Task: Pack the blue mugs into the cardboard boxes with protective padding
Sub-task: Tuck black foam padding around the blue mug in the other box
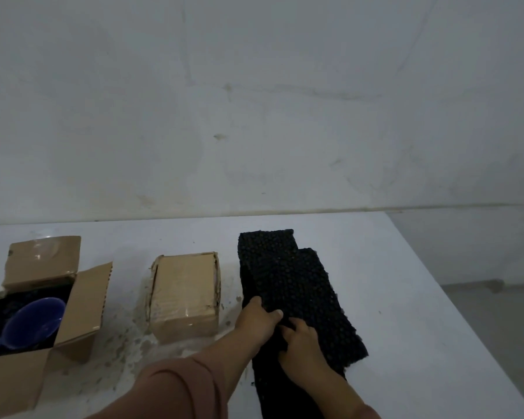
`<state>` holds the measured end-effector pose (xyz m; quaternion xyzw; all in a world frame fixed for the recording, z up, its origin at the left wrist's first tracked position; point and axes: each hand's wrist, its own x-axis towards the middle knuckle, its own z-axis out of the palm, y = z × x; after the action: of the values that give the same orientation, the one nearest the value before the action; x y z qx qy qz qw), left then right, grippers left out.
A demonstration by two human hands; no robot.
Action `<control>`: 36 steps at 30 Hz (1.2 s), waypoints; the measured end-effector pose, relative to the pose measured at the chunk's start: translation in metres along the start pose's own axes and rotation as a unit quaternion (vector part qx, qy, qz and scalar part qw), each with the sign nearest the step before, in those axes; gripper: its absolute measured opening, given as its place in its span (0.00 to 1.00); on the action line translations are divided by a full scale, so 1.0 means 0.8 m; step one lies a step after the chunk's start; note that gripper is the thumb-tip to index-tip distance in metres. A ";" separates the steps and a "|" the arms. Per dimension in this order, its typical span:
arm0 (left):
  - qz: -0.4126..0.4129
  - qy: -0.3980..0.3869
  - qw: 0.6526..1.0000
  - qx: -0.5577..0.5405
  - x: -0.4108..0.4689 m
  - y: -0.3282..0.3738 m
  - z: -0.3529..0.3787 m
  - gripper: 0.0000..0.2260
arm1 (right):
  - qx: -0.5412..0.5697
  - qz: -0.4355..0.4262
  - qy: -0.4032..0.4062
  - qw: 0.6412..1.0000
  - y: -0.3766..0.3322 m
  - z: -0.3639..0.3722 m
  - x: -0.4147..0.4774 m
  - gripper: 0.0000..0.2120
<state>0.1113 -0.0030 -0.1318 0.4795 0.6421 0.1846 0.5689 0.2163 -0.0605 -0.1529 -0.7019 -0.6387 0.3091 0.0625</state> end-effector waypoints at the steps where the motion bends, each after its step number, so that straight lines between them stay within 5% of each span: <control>1: 0.018 0.002 1.000 0.021 0.000 0.001 -0.001 0.14 | 0.011 -0.003 0.005 1.000 0.001 -0.001 0.000 0.20; 4: 0.079 0.003 0.997 0.011 -0.004 0.013 -0.007 0.08 | 0.126 0.021 0.106 0.986 0.006 -0.017 0.000 0.16; 8: 0.102 -0.057 0.975 -0.189 -0.030 0.047 -0.047 0.10 | 0.372 0.126 0.236 0.889 0.007 -0.061 0.004 0.04; 11: 0.108 -0.070 0.948 -0.292 -0.049 0.059 -0.102 0.13 | 0.548 0.142 0.111 0.817 -0.007 -0.084 0.014 0.08; 16: 0.107 -0.021 0.942 -0.317 -0.070 0.042 -0.205 0.10 | 0.718 0.015 -0.050 0.694 -0.073 -0.094 0.019 0.12; 18: 0.117 0.009 0.946 -0.303 -0.076 0.031 -0.241 0.07 | 0.704 -0.036 -0.028 0.709 -0.109 -0.097 0.021 0.14; 22: 0.137 0.127 0.957 -0.223 -0.083 0.002 -0.312 0.10 | 0.527 -0.102 0.050 0.842 -0.181 -0.104 0.022 0.14; 24: 0.160 0.136 0.961 -0.180 -0.092 -0.012 -0.343 0.23 | 0.449 -0.128 0.037 0.883 -0.214 -0.104 0.023 0.17; 27: 0.202 0.116 0.970 -0.070 -0.114 -0.023 -0.382 0.19 | 0.232 -0.157 0.120 0.953 -0.267 -0.099 0.026 0.16; 30: 0.235 0.199 0.943 0.122 -0.127 -0.029 -0.424 0.13 | 0.122 -0.211 0.231 0.942 -0.327 -0.092 0.022 0.09; 33: 0.250 0.175 0.913 0.270 -0.139 -0.030 -0.457 0.12 | 0.117 -0.292 0.217 0.924 -0.387 -0.085 0.012 0.06; 36: 0.257 0.113 0.932 0.228 -0.149 -0.026 -0.474 0.10 | 0.113 -0.338 0.166 0.920 -0.445 -0.070 0.006 0.05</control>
<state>-0.2542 0.0058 0.0258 0.7211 0.5814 0.2264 0.3012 -0.0600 0.0237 0.0623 -0.4741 -0.7790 0.2189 0.3471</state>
